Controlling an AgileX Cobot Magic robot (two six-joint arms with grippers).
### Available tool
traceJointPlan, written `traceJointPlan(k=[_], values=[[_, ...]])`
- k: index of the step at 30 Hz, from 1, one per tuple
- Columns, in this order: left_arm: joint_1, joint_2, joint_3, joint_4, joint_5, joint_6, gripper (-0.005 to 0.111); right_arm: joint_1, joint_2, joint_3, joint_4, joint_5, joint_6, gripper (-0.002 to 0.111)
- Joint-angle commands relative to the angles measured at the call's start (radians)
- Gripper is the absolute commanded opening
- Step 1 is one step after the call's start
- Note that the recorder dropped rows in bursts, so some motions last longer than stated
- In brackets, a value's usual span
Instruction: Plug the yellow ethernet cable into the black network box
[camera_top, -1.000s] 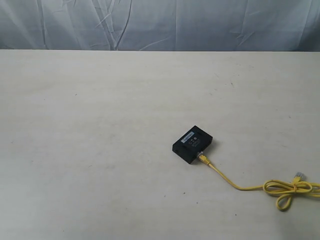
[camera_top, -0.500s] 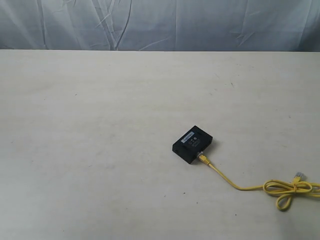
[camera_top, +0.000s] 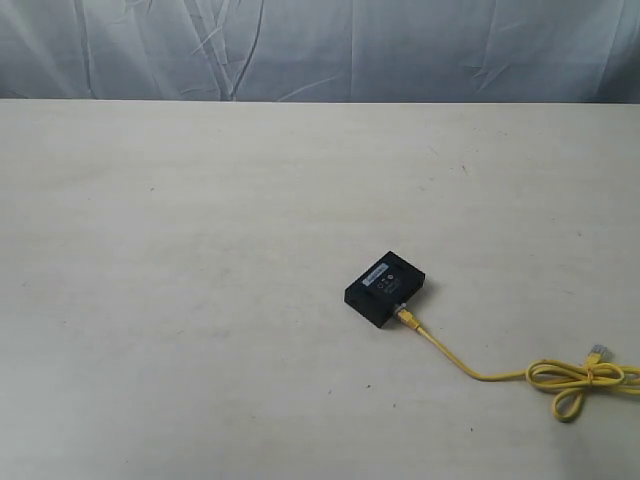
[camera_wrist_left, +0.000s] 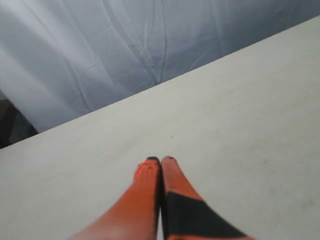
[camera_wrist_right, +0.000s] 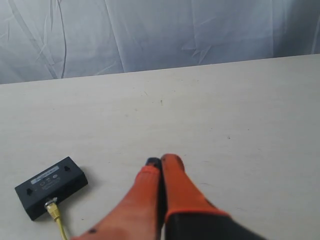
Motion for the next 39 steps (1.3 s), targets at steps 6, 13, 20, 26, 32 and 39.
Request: traceJointPlan(k=[6, 13, 20, 26, 32, 39], values=[[0.194, -0.129, 0.279, -0.068, -0.306, -0.009, 0.0, -0.005, -0.007, 0.001, -0.002, -0.005, -0.005, 0.0], [0.255, -0.287, 0.473, -0.09, -0.394, -0.005, 0.0, -0.005, -0.007, 0.001, -0.002, -0.005, -0.005, 0.0], [0.255, -0.287, 0.473, -0.055, -0.311, -0.005, 0.0, -0.005, -0.007, 0.001, -0.002, -0.005, -0.005, 0.0], [0.255, -0.287, 0.473, -0.092, -0.311, -0.01, 0.0, -0.005, -0.007, 0.001, -0.002, -0.005, -0.005, 0.0], [0.255, -0.287, 0.473, -0.1, -0.312, -0.025, 0.0, -0.005, -0.007, 0.001, -0.002, -0.007, -0.005, 0.0], [0.255, -0.287, 0.473, -0.023, -0.323, -0.234, 0.0, -0.005, -0.007, 0.001, -0.002, -0.007, -0.005, 0.0]])
